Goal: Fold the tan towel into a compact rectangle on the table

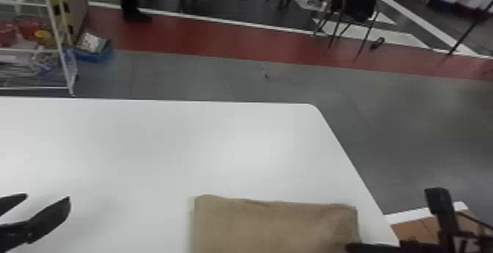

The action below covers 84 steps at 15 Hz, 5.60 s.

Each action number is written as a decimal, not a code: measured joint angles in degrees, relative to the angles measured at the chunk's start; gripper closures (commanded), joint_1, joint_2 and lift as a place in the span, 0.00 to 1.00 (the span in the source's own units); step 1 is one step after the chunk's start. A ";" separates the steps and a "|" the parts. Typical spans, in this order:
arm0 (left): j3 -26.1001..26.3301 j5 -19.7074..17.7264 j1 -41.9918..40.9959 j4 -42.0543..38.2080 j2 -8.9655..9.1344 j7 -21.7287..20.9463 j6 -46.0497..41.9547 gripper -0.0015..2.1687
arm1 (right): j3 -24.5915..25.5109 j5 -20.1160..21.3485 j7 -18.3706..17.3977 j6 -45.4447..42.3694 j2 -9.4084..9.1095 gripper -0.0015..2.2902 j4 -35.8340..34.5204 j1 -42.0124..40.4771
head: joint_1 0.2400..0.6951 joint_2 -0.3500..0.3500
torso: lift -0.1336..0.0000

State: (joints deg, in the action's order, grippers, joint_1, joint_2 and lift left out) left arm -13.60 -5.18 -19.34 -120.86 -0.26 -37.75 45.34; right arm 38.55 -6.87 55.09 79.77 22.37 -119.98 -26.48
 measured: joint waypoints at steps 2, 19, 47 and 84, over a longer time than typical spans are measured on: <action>-0.01 0.00 0.00 0.00 0.00 -0.02 -0.03 0.02 | -0.81 -0.15 0.02 -0.02 -0.10 0.33 0.08 0.50 | 1.00 0.00 | 0.08; -0.42 0.17 0.17 0.08 0.00 0.05 -0.03 0.02 | 3.25 -11.80 -0.22 9.88 -2.41 0.58 -11.96 6.39 | 1.00 0.11 | 0.08; -3.10 -0.71 0.09 1.53 0.00 -1.00 -1.09 0.03 | -32.00 1.78 -1.75 10.19 -7.10 0.03 -19.16 8.23 | 1.00 0.67 | 0.08; -5.43 -1.82 -1.35 -0.17 0.00 -3.32 -0.91 0.02 | -44.06 28.14 12.07 10.19 -3.48 0.93 2.32 27.03 | 1.00 0.56 | 0.08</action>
State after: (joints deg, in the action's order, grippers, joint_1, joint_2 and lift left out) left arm -19.03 -7.00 -20.69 -121.03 -0.26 -41.08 44.44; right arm -5.51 21.27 67.16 89.96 18.89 -117.66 0.55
